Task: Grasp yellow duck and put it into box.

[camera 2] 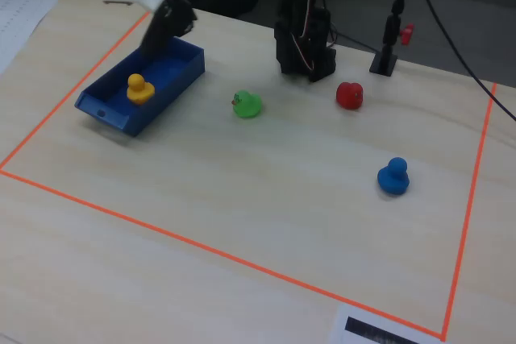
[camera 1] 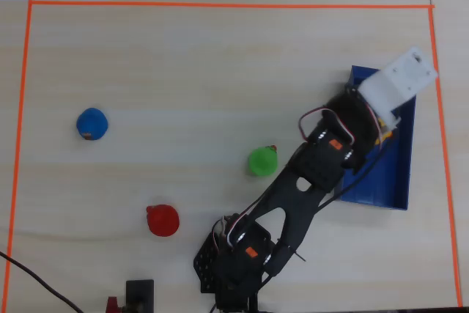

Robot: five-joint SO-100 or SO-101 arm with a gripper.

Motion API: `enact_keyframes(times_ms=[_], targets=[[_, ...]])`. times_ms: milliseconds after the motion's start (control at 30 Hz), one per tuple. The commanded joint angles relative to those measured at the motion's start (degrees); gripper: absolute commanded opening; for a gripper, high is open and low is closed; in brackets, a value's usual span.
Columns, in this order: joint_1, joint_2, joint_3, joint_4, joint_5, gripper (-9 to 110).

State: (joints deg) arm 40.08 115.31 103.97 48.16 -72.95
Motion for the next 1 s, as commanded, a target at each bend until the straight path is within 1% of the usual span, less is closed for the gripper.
enact_keyframes(times_ms=[0, 67, 200, 433, 700, 967], targets=[[-12.6, 13.7, 2.6, 6.2, 2.6, 0], [-18.4, 19.0, 8.9, 9.4, 3.4, 0], [-27.4, 29.6, 26.3, 9.9, 4.1, 0], [-34.2, 44.2, 51.5, 6.0, 3.7, 0], [-38.8, 56.6, 64.9, 8.4, 3.1, 0], [-39.6, 66.6, 74.0, 11.3, 1.2, 0]])
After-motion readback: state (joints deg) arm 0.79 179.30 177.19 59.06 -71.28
